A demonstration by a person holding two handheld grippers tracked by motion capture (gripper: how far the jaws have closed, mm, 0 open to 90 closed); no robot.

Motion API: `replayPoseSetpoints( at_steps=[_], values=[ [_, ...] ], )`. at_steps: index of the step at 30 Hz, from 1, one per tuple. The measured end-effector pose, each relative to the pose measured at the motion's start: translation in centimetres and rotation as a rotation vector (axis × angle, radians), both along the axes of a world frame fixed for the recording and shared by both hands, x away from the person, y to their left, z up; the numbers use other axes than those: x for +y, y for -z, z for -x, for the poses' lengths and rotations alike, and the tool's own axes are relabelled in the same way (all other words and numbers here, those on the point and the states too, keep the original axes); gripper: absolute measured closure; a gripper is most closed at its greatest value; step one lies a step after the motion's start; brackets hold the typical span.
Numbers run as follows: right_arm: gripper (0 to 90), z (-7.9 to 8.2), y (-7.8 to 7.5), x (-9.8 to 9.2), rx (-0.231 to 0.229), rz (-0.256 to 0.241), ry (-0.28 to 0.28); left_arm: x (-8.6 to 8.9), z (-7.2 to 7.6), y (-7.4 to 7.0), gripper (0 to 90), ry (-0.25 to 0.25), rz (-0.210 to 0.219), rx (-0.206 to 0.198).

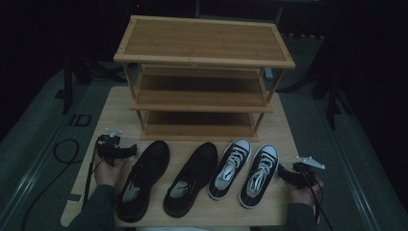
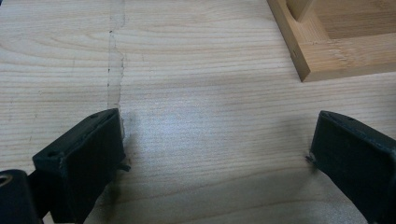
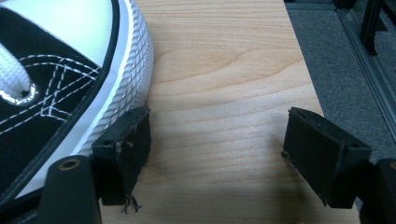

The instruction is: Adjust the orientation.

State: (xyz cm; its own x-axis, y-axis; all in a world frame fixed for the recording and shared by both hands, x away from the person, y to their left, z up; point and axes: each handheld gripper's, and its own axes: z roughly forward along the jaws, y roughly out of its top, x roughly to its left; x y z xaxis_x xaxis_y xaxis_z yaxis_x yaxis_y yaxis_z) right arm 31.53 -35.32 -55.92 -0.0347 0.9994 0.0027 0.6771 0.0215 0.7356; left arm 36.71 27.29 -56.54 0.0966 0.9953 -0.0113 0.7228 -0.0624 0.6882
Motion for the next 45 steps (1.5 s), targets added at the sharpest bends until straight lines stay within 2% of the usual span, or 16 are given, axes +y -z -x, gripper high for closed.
replayPoseSetpoints(
  at_steps=[7,9,10,13,16,19,24,25,28,31,36,45],
  values=[
    [22.9,0.0,0.0,0.0,0.0,0.0,0.0,0.0,0.1,0.0,4.1,-0.011,0.002,-0.006],
    [23.0,0.0,0.0,0.0,0.0,0.0,0.0,0.1,0.1,0.0,8.4,-0.015,0.0,-0.008],
    [22.9,0.0,0.0,0.0,0.0,0.0,0.0,0.3,0.4,-0.1,12.6,-0.019,0.003,-0.031],
    [22.9,0.0,0.0,0.0,0.0,0.0,0.0,0.4,0.5,-0.2,20.8,-0.023,0.004,-0.033],
    [22.9,0.0,0.0,0.0,0.0,0.0,0.0,0.7,0.6,-0.5,24.8,-0.014,0.003,-0.014],
    [22.9,0.0,0.0,0.0,0.0,0.0,-0.001,1.1,0.7,-1.0,36.5,-0.008,0.003,0.021],
    [22.9,0.0,0.0,0.0,0.0,0.0,-0.001,1.3,0.9,-1.1,42.9,0.011,0.001,0.03],
    [22.9,0.0,0.0,0.0,0.0,0.0,0.0,1.4,1.0,-1.4,47.5,0.03,0.005,0.053],
    [22.9,0.0,0.0,0.0,0.0,0.0,-0.001,1.4,1.2,-1.7,50.4,0.052,0.013,0.059],
    [22.9,0.0,0.0,0.0,0.0,0.0,-0.001,1.4,1.6,-2.5,51.4,0.081,0.037,0.041],
    [22.9,0.0,0.0,0.0,0.0,0.0,-0.001,1.2,2.6,-4.2,51.4,0.149,0.033,0.019],
    [22.9,0.0,0.0,0.0,0.0,0.0,-0.001,1.0,4.3,-7.3,51.4,0.247,0.064,-0.017]
  ],
)
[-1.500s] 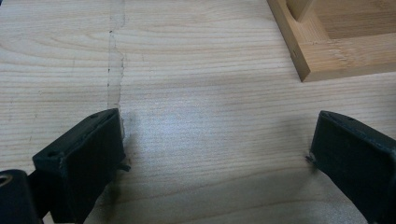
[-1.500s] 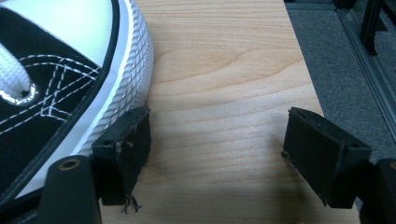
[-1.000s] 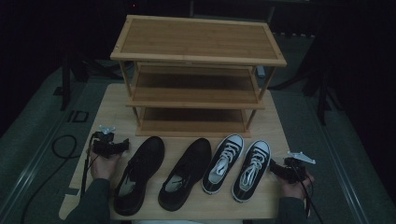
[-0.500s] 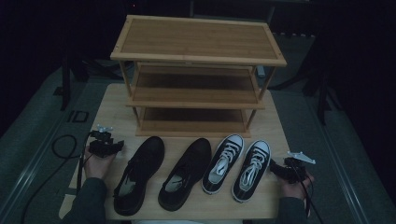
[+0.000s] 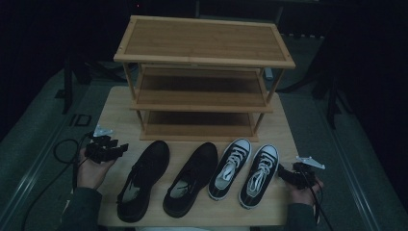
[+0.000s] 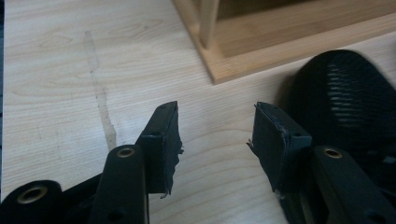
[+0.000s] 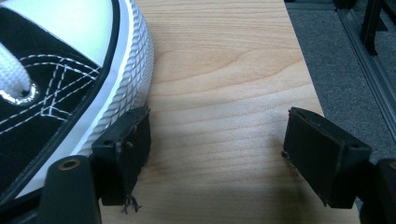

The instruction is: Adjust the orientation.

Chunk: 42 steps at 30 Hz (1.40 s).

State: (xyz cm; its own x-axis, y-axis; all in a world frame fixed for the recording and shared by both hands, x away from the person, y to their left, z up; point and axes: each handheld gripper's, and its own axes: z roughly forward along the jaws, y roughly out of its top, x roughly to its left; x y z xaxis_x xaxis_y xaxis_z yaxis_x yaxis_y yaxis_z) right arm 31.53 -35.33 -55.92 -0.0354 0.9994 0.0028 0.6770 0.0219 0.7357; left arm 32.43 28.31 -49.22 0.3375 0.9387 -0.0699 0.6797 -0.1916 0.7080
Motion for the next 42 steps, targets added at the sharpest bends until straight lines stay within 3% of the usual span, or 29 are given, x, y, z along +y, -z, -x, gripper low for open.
replayPoseSetpoints(
  at_steps=[14,23,34,42],
  values=[
    [22.9,0.0,0.0,0.0,0.0,0.0,0.0,-1.2,2.5,-2.4,51.9,0.107,0.026,0.003],
    [23.0,0.0,0.0,0.0,0.0,0.0,0.0,-2.3,4.6,-4.2,53.1,0.155,-0.001,-0.003],
    [23.0,0.0,0.0,0.0,0.0,0.0,-0.001,-3.6,6.7,-5.1,55.5,0.2,-0.017,0.026],
    [23.0,0.1,0.0,0.0,0.0,0.0,-0.001,-4.5,7.9,-5.5,55.9,0.193,-0.045,0.056]
  ],
)
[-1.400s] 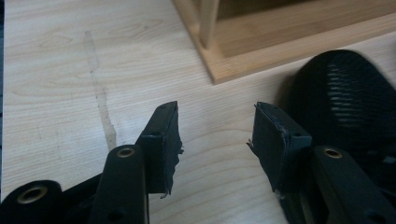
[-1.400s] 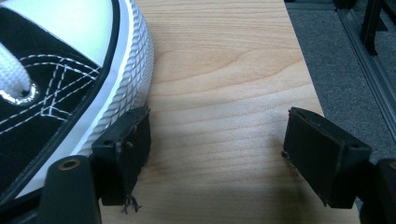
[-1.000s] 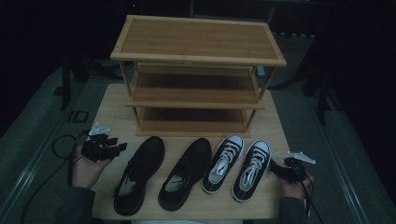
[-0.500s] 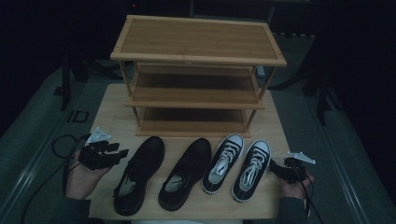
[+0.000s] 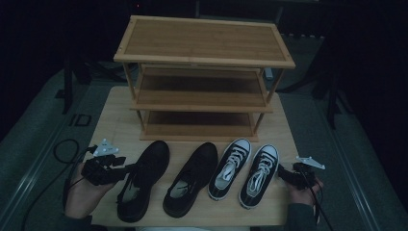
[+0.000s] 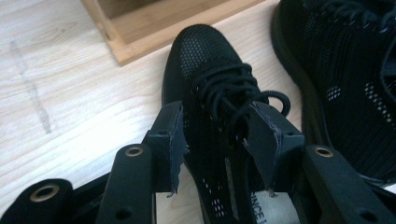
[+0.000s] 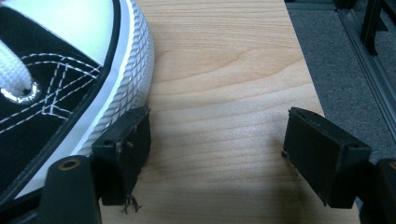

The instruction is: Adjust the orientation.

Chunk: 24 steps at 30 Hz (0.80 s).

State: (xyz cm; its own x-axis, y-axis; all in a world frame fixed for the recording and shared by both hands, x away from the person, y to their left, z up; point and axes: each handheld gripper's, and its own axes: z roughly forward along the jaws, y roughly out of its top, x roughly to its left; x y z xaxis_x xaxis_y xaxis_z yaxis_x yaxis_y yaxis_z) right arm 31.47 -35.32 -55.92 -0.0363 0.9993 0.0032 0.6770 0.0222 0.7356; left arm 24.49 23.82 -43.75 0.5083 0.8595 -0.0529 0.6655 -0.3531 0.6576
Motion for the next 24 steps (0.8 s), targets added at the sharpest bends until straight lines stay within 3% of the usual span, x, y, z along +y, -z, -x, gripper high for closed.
replayPoseSetpoints(
  at_steps=[12,19,24],
  values=[
    [22.9,0.0,0.0,0.0,0.0,0.001,-0.001,-1.2,0.4,1.3,61.2,0.005,-0.06,0.072],
    [23.0,0.0,0.0,0.0,0.0,0.001,-0.001,-1.8,-0.3,2.6,65.5,-0.012,-0.112,0.111],
    [23.0,0.0,0.0,0.0,0.0,0.001,-0.001,-2.0,-0.9,3.5,69.0,-0.013,-0.118,0.128]
  ],
)
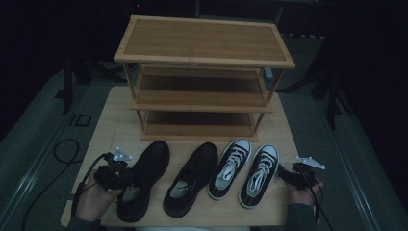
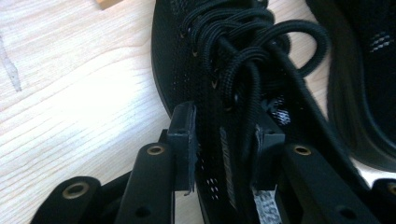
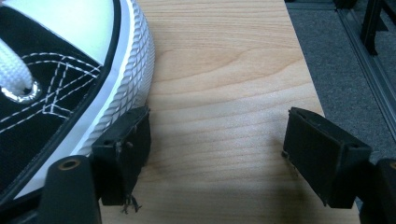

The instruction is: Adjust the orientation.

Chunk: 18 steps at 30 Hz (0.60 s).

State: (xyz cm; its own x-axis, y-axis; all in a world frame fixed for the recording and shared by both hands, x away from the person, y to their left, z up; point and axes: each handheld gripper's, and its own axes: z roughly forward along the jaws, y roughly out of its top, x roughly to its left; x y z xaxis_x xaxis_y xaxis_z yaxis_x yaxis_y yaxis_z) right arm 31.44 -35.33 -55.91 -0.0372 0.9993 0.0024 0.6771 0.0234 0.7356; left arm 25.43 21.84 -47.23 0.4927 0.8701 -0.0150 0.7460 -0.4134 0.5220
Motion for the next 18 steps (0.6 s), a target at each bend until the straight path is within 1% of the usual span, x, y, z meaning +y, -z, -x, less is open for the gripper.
replayPoseSetpoints(
  at_steps=[3,6,9,13,18],
  values=[
    [23.0,0.0,0.0,0.0,0.0,0.0,0.0,-0.19,-0.29,0.23,70.0,-0.004,-0.012,0.005],
    [22.9,0.0,0.0,0.0,0.0,0.0,0.0,-0.45,-0.66,0.6,70.6,-0.024,-0.017,0.013],
    [22.9,0.0,0.0,0.0,0.0,0.0,0.0,-0.57,-0.97,0.8,75.1,-0.038,-0.005,0.016],
    [23.0,0.0,0.0,0.0,0.0,0.0,0.0,-0.57,-0.93,0.71,84.5,-0.045,-0.009,0.01],
    [22.9,0.0,0.0,0.0,-0.001,0.0,0.0,-0.28,-0.92,0.62,86.6,-0.066,0.02,0.002]
  ],
)
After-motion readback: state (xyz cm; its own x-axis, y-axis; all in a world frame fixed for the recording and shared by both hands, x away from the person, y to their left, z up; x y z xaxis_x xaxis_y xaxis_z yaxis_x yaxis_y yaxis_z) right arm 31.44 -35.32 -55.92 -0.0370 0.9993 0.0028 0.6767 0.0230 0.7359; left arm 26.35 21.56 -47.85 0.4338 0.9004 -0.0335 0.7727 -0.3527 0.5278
